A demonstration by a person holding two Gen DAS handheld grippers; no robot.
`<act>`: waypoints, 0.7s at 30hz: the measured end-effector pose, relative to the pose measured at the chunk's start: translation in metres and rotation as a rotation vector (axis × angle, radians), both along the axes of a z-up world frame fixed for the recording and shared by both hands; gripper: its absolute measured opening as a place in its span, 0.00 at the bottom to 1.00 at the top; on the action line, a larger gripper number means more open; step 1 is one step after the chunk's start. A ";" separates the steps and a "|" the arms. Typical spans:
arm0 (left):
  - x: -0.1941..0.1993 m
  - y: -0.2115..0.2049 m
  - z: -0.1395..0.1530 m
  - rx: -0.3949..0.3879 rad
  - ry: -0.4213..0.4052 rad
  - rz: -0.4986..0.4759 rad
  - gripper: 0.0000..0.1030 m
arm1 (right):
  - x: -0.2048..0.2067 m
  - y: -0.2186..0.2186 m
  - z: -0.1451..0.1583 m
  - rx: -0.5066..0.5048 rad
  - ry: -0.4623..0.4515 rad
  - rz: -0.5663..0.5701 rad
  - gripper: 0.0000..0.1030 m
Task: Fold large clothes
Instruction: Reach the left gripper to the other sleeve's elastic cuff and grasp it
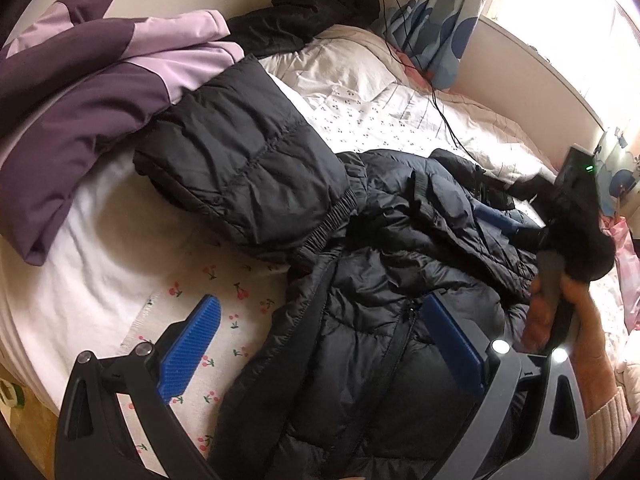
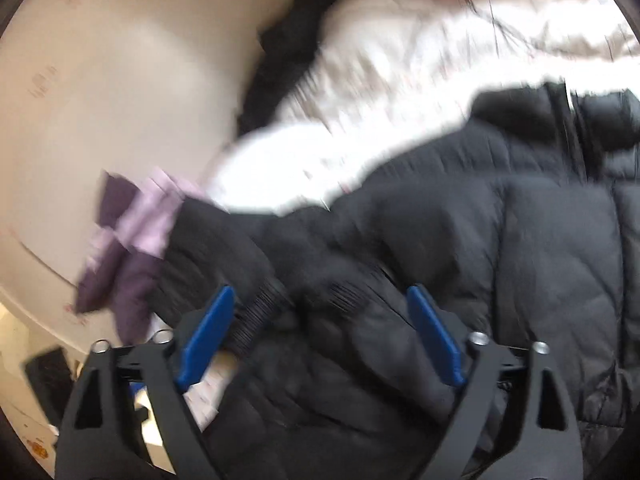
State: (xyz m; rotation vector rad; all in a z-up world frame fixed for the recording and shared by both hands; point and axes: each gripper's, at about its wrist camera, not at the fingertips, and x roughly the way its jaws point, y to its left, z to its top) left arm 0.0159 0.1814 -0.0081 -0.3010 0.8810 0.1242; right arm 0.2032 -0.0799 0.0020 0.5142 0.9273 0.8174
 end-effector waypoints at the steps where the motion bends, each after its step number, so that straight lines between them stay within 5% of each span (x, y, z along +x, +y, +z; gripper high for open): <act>1: 0.001 -0.001 -0.001 -0.007 0.002 -0.004 0.94 | 0.006 0.004 -0.003 -0.011 0.016 -0.013 0.90; 4: 0.003 -0.003 -0.002 0.017 0.001 -0.008 0.94 | 0.019 0.027 -0.061 -0.178 0.214 0.030 0.91; 5: 0.004 -0.003 -0.004 0.032 0.007 -0.012 0.94 | 0.018 0.034 -0.066 -0.233 0.206 0.046 0.90; 10: 0.000 0.004 0.003 0.207 -0.036 -0.026 0.94 | -0.020 0.019 -0.015 -0.084 0.113 0.025 0.90; 14: -0.006 0.004 -0.003 0.553 -0.108 -0.081 0.94 | -0.092 -0.036 0.005 0.062 0.096 -0.042 0.92; 17: -0.012 -0.009 -0.014 0.761 -0.153 -0.265 0.94 | -0.133 -0.079 -0.005 0.081 0.095 -0.102 0.93; 19: -0.014 -0.018 -0.030 0.952 -0.152 -0.374 0.94 | -0.140 -0.102 -0.020 0.125 0.126 -0.137 0.93; 21: -0.009 -0.020 -0.039 1.061 -0.125 -0.439 0.94 | -0.137 -0.118 -0.032 0.159 0.182 -0.172 0.93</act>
